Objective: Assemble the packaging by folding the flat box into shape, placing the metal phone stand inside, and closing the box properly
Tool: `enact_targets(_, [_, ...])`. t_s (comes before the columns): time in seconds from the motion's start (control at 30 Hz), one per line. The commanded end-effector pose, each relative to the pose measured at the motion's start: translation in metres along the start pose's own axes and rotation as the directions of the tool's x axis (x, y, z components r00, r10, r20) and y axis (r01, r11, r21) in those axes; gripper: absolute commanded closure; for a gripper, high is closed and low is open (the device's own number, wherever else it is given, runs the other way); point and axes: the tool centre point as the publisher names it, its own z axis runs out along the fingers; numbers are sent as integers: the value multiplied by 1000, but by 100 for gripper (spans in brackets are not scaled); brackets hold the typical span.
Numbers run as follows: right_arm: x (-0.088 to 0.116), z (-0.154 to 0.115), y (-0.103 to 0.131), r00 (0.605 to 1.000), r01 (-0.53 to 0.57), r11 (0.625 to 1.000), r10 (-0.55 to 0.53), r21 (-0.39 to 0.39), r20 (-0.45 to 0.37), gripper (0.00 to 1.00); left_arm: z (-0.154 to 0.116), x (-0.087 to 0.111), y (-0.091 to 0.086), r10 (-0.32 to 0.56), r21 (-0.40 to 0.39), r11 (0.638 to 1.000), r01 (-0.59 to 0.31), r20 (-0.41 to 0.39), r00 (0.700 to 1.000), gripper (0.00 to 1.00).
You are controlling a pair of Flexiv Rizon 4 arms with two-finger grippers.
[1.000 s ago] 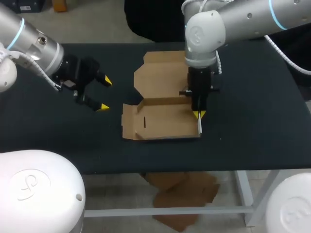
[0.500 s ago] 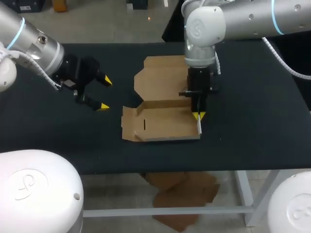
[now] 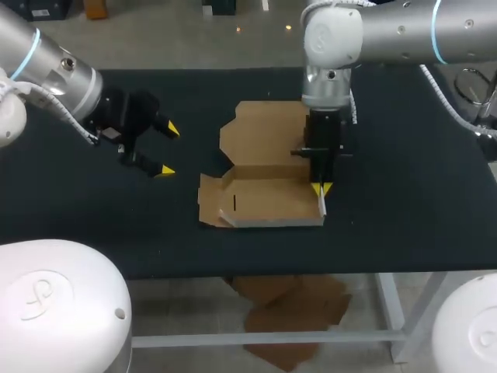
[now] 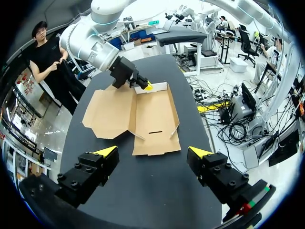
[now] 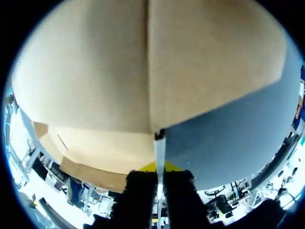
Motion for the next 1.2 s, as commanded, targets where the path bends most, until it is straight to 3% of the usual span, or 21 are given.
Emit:
enact_targets(0.03, [6, 1, 7, 1000, 7, 997, -8, 74, 16, 100, -1, 0, -1, 0, -4, 1000, 0, -3, 1000, 0])
enact_targets(0.3, [10, 7, 10, 999, -9, 999, 7, 46, 44, 100, -1, 0, -1, 0, -4, 1000, 0, -3, 1000, 0])
enact_targets(0.37, [10, 7, 9, 999, -21, 999, 19, 35, 51, 93, -1, 0, -1, 0, -4, 1000, 0, -3, 1000, 0])
enact_targets(0.77, [8, 9, 5, 998, -47, 996, 50, -69, 39, 85, -1, 0, -1, 0, -4, 1000, 0, -3, 1000, 0])
enact_targets(1.2, [7, 12, 3, 992, -115, 976, 122, -185, 26, 87, -1, 0, -1, 0, -4, 1000, 0, -3, 1000, 0])
